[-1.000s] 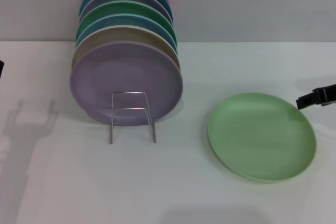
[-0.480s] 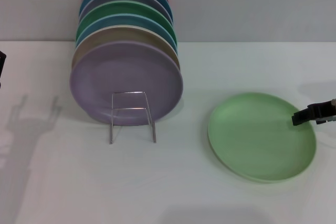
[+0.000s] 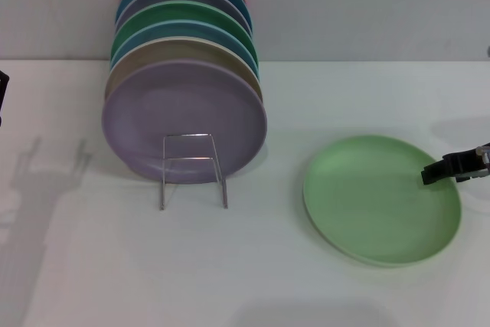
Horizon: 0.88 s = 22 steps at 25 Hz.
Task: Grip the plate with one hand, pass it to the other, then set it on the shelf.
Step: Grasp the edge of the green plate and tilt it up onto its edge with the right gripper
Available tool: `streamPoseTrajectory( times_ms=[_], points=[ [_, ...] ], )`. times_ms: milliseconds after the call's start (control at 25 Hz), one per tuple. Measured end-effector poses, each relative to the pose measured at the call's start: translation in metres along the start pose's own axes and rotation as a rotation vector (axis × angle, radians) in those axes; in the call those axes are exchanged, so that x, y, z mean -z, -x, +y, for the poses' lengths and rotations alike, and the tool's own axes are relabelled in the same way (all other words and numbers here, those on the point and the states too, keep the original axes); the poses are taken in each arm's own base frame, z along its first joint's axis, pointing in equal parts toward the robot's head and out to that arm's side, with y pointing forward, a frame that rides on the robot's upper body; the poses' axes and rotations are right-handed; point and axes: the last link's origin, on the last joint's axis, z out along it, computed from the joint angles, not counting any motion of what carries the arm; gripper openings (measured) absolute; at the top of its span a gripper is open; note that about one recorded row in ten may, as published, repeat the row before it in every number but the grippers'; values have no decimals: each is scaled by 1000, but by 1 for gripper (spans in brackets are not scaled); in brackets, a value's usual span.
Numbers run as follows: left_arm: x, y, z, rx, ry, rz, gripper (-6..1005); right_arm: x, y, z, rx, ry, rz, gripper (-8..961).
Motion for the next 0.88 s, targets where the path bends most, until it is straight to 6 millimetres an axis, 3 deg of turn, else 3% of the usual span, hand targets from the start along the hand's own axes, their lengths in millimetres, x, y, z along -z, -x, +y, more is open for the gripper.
streamPoseTrajectory(
  times_ms=[280, 680, 880],
  points=[
    [-1, 0, 0, 0, 1, 3, 747, -2, 2, -2, 12, -18, 14, 585],
    [-2, 0, 1, 0, 2, 4, 747, -3, 5, -1, 23, -24, 22, 186],
    [-2, 0, 0, -1, 1, 4, 747, -5, 4, 0, 22, -20, 31, 192]
  ],
)
